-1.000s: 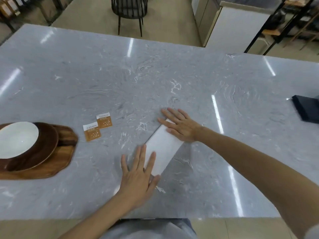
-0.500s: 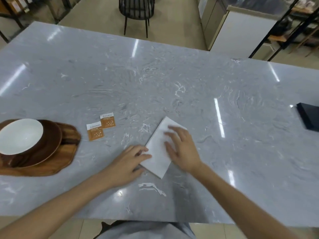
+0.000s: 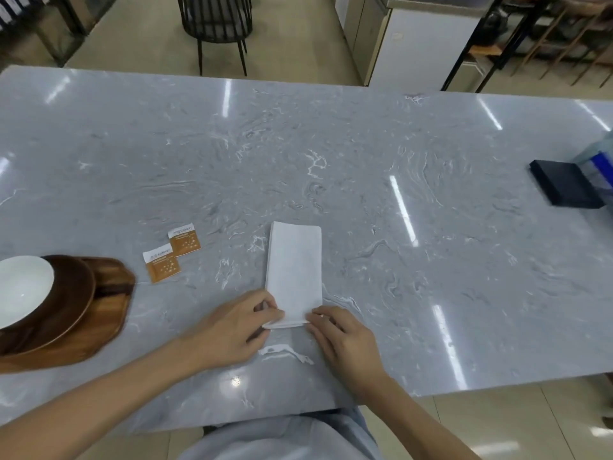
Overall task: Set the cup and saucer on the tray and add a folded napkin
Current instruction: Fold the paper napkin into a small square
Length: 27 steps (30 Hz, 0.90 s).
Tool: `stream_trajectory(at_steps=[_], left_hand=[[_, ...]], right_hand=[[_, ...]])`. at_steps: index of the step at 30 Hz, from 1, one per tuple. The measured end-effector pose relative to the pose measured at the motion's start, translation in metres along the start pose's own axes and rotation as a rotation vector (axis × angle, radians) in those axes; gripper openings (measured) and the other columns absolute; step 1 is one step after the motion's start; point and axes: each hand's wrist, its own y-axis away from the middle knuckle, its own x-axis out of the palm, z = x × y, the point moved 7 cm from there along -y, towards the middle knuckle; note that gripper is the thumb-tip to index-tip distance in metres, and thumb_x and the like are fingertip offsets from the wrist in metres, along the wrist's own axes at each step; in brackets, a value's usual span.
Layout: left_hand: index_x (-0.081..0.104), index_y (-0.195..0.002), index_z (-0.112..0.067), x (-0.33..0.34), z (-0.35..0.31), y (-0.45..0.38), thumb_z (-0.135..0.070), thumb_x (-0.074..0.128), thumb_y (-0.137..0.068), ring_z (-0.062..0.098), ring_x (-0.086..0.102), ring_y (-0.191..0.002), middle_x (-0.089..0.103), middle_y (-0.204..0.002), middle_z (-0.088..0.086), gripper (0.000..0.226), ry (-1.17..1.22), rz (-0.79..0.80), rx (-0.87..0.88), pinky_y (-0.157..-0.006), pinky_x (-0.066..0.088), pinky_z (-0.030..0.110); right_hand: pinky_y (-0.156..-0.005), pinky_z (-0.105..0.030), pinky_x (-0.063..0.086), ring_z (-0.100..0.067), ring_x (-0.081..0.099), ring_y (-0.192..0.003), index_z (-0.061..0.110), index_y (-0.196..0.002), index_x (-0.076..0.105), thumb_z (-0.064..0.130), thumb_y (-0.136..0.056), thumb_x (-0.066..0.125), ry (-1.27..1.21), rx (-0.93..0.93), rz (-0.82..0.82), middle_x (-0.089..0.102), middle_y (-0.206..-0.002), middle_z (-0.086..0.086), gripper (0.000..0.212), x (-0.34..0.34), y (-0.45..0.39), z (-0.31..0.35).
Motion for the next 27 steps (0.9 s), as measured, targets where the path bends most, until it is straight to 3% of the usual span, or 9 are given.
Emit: stream_trajectory(at_steps=[5, 10, 14, 16, 19, 21, 23, 27], left_hand=[[0.061, -0.133, -0.026, 0.004, 0.0, -0.002, -0.024, 0.059, -0.091, 0.011, 0.06, -0.108, 0.056, -0.132, -0.005, 0.042, -0.011, -0.038, -0.012, -0.083, 0.055, 0.027], [0.064, -0.13, -0.019, 0.004, 0.001, -0.002, -0.009, 0.067, -0.082, 0.013, 0.058, -0.111, 0.062, -0.13, -0.005, 0.05, 0.075, -0.164, -0.046, -0.087, 0.057, 0.034], [0.073, -0.122, -0.019, -0.008, 0.012, -0.004, -0.003, 0.079, -0.078, 0.014, 0.055, -0.111, 0.066, -0.133, -0.007, 0.047, 0.15, -0.304, -0.118, -0.087, 0.056, 0.036], [0.073, -0.122, -0.019, -0.009, 0.008, -0.008, -0.005, 0.081, -0.079, 0.016, 0.055, -0.114, 0.065, -0.134, -0.005, 0.046, 0.15, -0.286, -0.073, -0.09, 0.053, 0.033], [0.074, -0.121, -0.015, -0.006, 0.009, -0.011, 0.008, 0.076, -0.079, 0.013, 0.057, -0.118, 0.069, -0.126, -0.001, 0.048, 0.274, -0.291, -0.084, -0.095, 0.053, 0.031], [0.074, -0.119, -0.015, -0.005, 0.017, -0.012, 0.013, 0.07, -0.083, 0.012, 0.06, -0.112, 0.07, -0.118, -0.001, 0.045, 0.414, -0.305, -0.17, -0.088, 0.054, 0.036], [0.074, -0.117, -0.014, -0.002, 0.026, -0.011, 0.009, 0.067, -0.088, 0.021, 0.067, -0.105, 0.073, -0.112, 0.003, 0.038, 0.526, -0.301, -0.262, -0.088, 0.055, 0.046], [0.075, -0.115, -0.016, 0.001, 0.035, -0.01, 0.005, 0.064, -0.092, 0.019, 0.072, -0.101, 0.078, -0.106, 0.0, 0.033, 0.631, -0.282, -0.334, -0.092, 0.056, 0.042]], right_hand=[[-0.096, -0.027, 0.056, -0.021, 0.072, -0.109, 0.005, -0.11, 0.077, 0.003, -0.092, 0.073, -0.123, 0.106, 0.008, 0.074, -0.121, -0.008, 0.019, -0.01, -0.004, 0.004], [-0.075, -0.011, 0.057, 0.002, 0.07, -0.101, 0.019, -0.106, 0.079, 0.018, -0.096, 0.071, -0.427, 0.408, -0.027, 0.072, -0.113, 0.017, 0.013, -0.027, -0.006, -0.003], [-0.077, -0.018, 0.06, -0.002, 0.072, -0.102, 0.028, -0.105, 0.078, 0.02, -0.091, 0.076, -0.717, 0.575, -0.043, 0.076, -0.105, 0.021, 0.016, -0.036, 0.003, -0.007], [-0.077, -0.022, 0.061, -0.005, 0.072, -0.105, 0.027, -0.109, 0.076, 0.012, -0.09, 0.077, -0.805, 0.589, -0.01, 0.076, -0.109, 0.017, 0.024, -0.036, 0.005, -0.007], [-0.078, -0.025, 0.062, -0.009, 0.068, -0.113, 0.025, -0.118, 0.073, 0.005, -0.089, 0.075, -0.829, 0.544, 0.057, 0.073, -0.117, 0.014, 0.035, -0.037, 0.001, -0.008], [-0.076, -0.021, 0.06, -0.011, 0.067, -0.112, 0.024, -0.125, 0.069, 0.003, -0.09, 0.073, -0.763, 0.447, 0.067, 0.069, -0.121, 0.014, 0.042, -0.04, -0.007, -0.01], [-0.071, -0.018, 0.058, -0.011, 0.066, -0.105, 0.022, -0.132, 0.065, 0.002, -0.091, 0.072, -0.644, 0.37, 0.089, 0.063, -0.128, 0.011, 0.046, -0.038, -0.014, -0.018], [-0.076, -0.013, 0.052, -0.002, 0.064, -0.1, 0.019, -0.125, 0.07, 0.011, -0.096, 0.068, -0.568, 0.417, 0.156, 0.058, -0.135, 0.013, 0.029, -0.016, -0.021, -0.038]])
